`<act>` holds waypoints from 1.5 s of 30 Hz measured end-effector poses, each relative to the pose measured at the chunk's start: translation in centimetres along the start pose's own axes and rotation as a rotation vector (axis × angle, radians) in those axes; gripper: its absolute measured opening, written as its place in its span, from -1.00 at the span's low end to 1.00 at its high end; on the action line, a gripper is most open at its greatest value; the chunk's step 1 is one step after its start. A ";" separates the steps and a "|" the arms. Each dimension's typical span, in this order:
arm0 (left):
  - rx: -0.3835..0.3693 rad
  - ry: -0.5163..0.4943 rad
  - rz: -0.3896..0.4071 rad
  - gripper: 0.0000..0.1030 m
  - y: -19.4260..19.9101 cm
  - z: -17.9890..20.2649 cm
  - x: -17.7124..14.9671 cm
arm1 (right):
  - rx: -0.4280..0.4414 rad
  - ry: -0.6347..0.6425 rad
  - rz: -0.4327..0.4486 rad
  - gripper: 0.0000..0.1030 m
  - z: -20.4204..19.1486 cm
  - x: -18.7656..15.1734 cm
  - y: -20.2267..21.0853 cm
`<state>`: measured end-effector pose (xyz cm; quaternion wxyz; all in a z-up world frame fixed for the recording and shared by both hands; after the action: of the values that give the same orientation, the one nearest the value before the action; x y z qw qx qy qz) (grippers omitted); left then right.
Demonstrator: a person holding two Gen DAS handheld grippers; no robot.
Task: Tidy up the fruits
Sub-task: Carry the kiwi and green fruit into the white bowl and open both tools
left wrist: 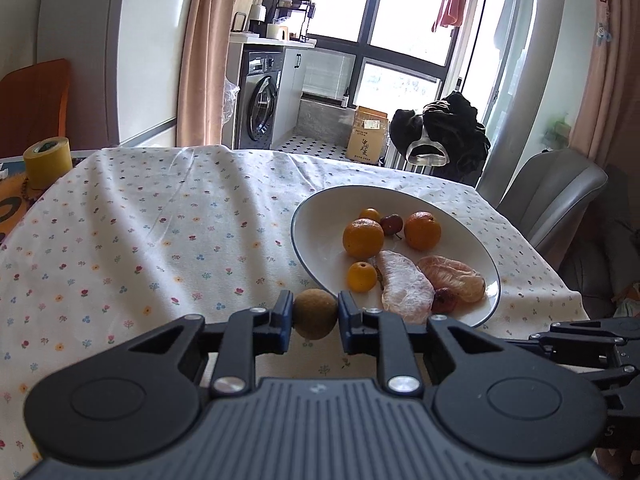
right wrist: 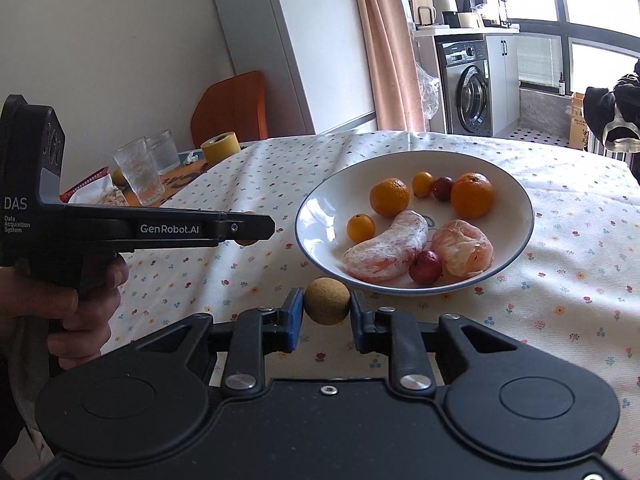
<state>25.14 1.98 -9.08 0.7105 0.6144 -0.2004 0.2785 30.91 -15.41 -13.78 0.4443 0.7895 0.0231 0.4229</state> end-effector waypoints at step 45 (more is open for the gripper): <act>0.059 0.007 0.020 0.10 0.9 1.1 2.2 | -0.191 -0.064 0.143 -0.54 8.2 5.5 2.5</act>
<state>26.33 1.29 -6.86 0.6899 0.6321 -0.1959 0.2935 39.24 -20.24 -10.48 0.4866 0.7563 -0.0880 0.4284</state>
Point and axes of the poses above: each gripper's, at about its wrist camera, not at the fingertips, and y roughly against the way its jaws point, z to its right, x to its top, the point moved 7 cm from there along -y, roughly the way its jaws point, and after that the axes turned 15 degrees about -z, right-handed, at the moved point
